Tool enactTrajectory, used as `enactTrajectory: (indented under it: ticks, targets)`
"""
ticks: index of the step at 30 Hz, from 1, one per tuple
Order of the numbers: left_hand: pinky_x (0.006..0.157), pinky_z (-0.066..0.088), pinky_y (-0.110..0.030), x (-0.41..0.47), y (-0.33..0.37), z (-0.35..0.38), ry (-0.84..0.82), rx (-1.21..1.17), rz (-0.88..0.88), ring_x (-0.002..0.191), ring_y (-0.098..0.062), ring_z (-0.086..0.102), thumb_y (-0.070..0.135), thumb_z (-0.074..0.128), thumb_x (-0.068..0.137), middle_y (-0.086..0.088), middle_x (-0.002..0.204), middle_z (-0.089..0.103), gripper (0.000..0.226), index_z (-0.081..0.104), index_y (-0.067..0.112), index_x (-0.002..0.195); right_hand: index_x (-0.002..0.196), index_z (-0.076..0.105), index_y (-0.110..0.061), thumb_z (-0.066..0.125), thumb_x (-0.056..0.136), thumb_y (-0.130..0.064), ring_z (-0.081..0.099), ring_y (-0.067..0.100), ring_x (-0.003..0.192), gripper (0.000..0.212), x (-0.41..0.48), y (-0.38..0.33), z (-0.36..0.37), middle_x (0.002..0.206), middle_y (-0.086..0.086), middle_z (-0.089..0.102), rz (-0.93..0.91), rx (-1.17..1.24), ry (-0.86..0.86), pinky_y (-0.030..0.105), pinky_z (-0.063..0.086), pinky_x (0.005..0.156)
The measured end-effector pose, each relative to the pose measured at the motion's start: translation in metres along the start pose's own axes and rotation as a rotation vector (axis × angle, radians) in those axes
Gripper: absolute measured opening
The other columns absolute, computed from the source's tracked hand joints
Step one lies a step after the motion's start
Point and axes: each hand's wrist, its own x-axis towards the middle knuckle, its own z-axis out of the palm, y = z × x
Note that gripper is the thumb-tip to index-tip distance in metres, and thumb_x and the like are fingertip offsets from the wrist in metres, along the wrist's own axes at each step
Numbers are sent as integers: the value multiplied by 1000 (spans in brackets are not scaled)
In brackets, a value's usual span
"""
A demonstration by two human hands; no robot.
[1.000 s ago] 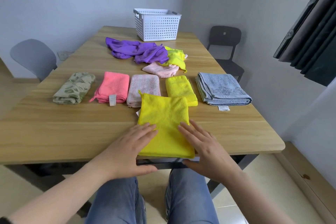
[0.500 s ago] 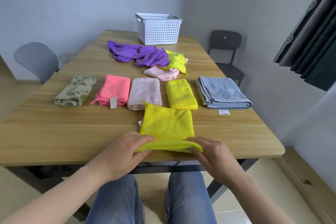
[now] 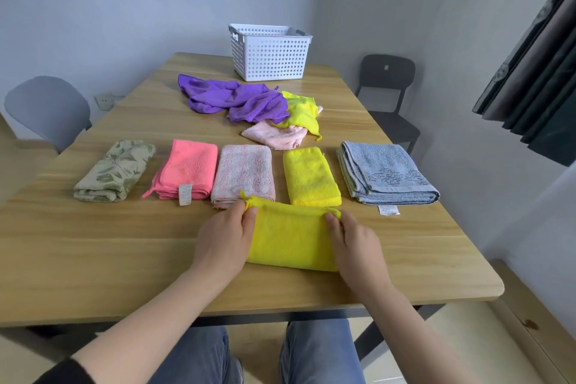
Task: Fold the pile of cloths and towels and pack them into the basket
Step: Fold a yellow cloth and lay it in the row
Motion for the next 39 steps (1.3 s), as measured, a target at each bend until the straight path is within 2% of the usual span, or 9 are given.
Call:
enactTrajectory:
  ticks: [3,8,16,23,27,32,35,37,39]
  targets:
    - [55,29,-35,10,1,7,-35,99,-37,75,-38,60,30,39,99,-15,74,63,27,37,16,76,79,40,-15,39,100,-35,57,40,75,29,8,0,7,74,17,63,46,-51,8,37,28,56]
    - [61,31,-35,26,4,9,-153,243,-131,90,-34,60,31,30,101,-15,94,65,26,43,16,85,85,51,-14,36,100,-40,60,35,82,34,17,-4,12,84,13,66,103,-170,-56,33,30,57]
    - [64,32,-33,41,5,11,-298,281,-168,94,-33,57,29,29,101,-15,100,63,24,38,17,83,92,57,-10,30,102,-37,60,31,88,39,27,-3,17,93,11,66,175,-279,-69,32,31,59]
    - [71,33,-32,51,8,15,-372,322,-268,105,-32,56,28,29,101,-15,112,61,33,55,7,103,106,59,-8,30,102,-37,59,33,102,42,43,-5,17,108,13,64,257,-346,-174,32,35,68]
    - [68,35,-31,50,9,10,-342,390,-253,102,-30,58,34,33,99,-11,109,62,32,55,11,102,109,58,-6,33,99,-47,58,32,106,49,46,-2,12,113,13,63,311,-388,-194,33,39,72]
    - [58,35,-30,42,8,1,-95,449,-93,83,-30,64,31,54,91,-6,89,64,18,48,15,96,105,61,-10,33,97,-53,61,29,100,52,38,1,10,107,9,65,303,-458,-151,29,37,67]
    - [65,38,-36,40,10,7,46,287,282,71,-29,57,9,67,72,-6,78,57,15,57,13,81,102,62,-10,33,98,-53,62,29,99,52,37,-3,11,105,9,66,291,-458,-125,29,37,66]
    - [75,43,-37,41,16,15,-83,146,473,81,-28,58,9,59,75,-6,88,61,12,64,13,84,101,62,-10,32,98,-52,62,30,98,51,35,-4,10,104,10,66,273,-455,-117,30,37,65]
    - [91,45,-38,38,20,20,-327,89,464,102,-29,58,18,49,86,-7,111,63,26,66,13,105,98,62,-10,32,98,-52,61,30,97,51,32,-4,7,102,10,66,250,-440,-126,30,36,65]
